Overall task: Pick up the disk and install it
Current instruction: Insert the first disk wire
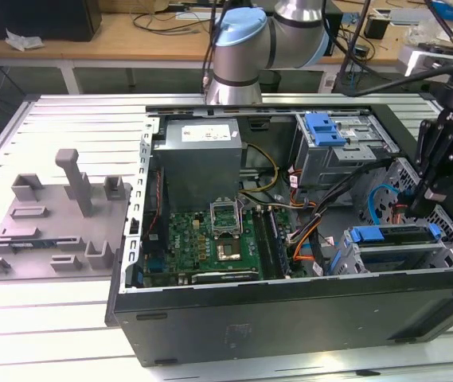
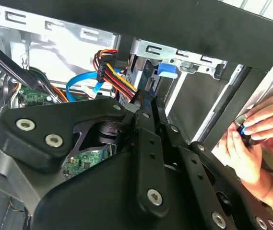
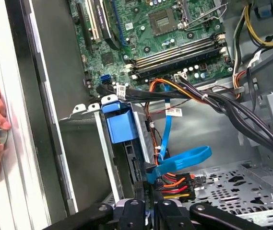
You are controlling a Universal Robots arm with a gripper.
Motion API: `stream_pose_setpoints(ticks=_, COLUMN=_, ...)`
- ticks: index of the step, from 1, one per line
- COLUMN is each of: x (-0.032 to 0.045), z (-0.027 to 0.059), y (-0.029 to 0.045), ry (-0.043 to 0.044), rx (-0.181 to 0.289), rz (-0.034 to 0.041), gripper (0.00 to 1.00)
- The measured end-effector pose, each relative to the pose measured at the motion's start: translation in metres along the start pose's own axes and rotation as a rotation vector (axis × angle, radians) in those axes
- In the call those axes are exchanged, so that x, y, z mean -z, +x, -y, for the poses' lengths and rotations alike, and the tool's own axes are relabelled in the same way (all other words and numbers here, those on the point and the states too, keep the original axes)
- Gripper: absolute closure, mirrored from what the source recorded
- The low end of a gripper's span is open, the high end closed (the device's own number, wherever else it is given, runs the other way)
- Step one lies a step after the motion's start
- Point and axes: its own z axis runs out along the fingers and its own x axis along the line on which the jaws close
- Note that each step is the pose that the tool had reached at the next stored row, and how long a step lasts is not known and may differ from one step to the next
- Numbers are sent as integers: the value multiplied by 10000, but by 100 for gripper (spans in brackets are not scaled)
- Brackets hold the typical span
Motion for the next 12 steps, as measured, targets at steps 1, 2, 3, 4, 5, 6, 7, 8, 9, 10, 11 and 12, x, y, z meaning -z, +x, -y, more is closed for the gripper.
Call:
stream_pose_setpoints(ticks=1, x=-1, z=-13, y=8, ry=51, rx=260, rz=7, gripper=84)
stream_pose_setpoints(ticks=2, x=-2, z=-17, y=9, ry=104, rx=507, rz=-2, gripper=84)
stream_pose_setpoints(ticks=3, x=-2, z=-18, y=9, ry=130, rx=626, rz=-7, gripper=84)
stream_pose_setpoints(ticks=4, x=-2, z=-20, y=9, ry=162, rx=775, rz=-14, gripper=84)
stream_pose_setpoints(ticks=5, x=-3, z=-22, y=10, ry=192, rx=915, rz=-19, gripper=84)
stream_pose_setpoints(ticks=6, x=-3, z=-23, y=10, ry=219, rx=1043, rz=-24, gripper=84)
stream_pose_setpoints(ticks=7, x=-3, z=-28, y=11, ry=267, rx=1263, rz=-34, gripper=84)
stream_pose_setpoints(ticks=8, x=-3, z=-31, y=12, ry=290, rx=1372, rz=-39, gripper=84)
stream_pose_setpoints(ticks=9, x=-4, z=-34, y=13, ry=313, rx=1479, rz=-43, gripper=84)
stream_pose_setpoints(ticks=10, x=-4, z=-39, y=15, ry=340, rx=1605, rz=-47, gripper=84)
stream_pose_setpoints(ticks=11, x=-5, z=-43, y=16, ry=359, rx=1695, rz=-51, gripper=84)
stream_pose_setpoints(ticks=12, x=-5, z=-47, y=17, ry=379, rx=1784, rz=-55, gripper=84)
